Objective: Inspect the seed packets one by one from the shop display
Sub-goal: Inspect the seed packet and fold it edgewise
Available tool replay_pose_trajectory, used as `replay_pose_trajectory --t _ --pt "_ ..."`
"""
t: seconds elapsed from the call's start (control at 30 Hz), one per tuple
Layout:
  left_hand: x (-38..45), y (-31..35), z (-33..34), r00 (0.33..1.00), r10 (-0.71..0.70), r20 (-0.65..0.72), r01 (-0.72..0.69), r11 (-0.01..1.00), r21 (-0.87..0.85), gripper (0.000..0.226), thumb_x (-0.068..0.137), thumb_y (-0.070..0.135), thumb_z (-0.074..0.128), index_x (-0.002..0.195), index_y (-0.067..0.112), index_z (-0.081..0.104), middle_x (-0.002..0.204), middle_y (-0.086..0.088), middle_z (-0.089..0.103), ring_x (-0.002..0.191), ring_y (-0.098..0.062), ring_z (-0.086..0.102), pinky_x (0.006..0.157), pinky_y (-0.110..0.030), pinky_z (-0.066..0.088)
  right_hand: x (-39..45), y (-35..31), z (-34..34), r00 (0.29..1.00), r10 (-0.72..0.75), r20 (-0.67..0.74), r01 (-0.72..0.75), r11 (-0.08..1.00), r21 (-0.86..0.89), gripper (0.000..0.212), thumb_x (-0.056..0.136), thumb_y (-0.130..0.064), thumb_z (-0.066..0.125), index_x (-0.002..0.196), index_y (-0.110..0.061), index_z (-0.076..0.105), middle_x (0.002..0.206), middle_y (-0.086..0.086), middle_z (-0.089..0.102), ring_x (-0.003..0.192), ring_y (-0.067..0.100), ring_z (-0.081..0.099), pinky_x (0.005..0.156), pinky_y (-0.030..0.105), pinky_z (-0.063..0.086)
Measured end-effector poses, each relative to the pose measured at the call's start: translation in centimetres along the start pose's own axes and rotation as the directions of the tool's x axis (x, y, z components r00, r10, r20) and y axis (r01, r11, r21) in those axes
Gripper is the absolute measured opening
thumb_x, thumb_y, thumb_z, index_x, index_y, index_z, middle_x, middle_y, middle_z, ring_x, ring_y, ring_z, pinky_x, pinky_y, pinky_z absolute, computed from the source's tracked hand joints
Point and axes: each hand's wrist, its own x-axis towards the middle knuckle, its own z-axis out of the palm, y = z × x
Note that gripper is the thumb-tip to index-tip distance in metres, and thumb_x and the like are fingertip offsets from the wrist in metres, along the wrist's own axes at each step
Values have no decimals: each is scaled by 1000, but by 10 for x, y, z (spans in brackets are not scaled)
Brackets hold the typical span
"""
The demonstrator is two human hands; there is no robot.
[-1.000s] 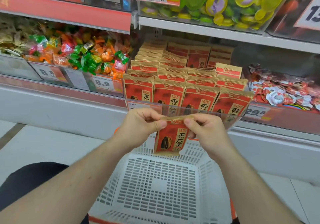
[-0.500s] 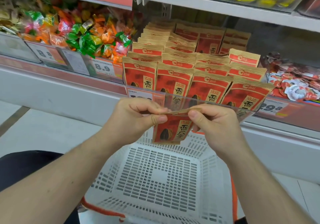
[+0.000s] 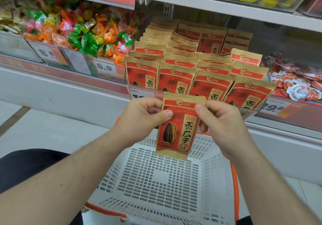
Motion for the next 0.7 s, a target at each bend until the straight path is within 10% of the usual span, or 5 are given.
replay_pose_trajectory --t 0.27,0.57,0.7 --pt "-4 7 -2 992 -122 42 127 976 -177 18 78 20 69 93 11 68 82 -6 77 73 -19 74 60 -30 59 -3 5 -1 990 110 93 -103 992 -79 18 91 -18 64 90 -3 74 83 13 75 74 31 70 67 42 58" --pt "-9 10 -5 978 -169 126 190 965 -181 26 73 24 67 96 11 68 75 -4 75 67 -18 72 57 -33 59 -8 -2 -5 958 177 225 -177 984 -22 34 72 -32 68 94 -6 72 81 9 74 68 11 64 59 20 47" --pt "-9 13 -6 975 -181 125 204 956 -210 28 75 28 63 98 11 66 73 -1 74 66 -15 71 55 -31 58 -11 0 -8 923 214 320 -198 977 -81 38 71 -29 70 102 -6 69 92 15 76 79 30 66 66 39 48"
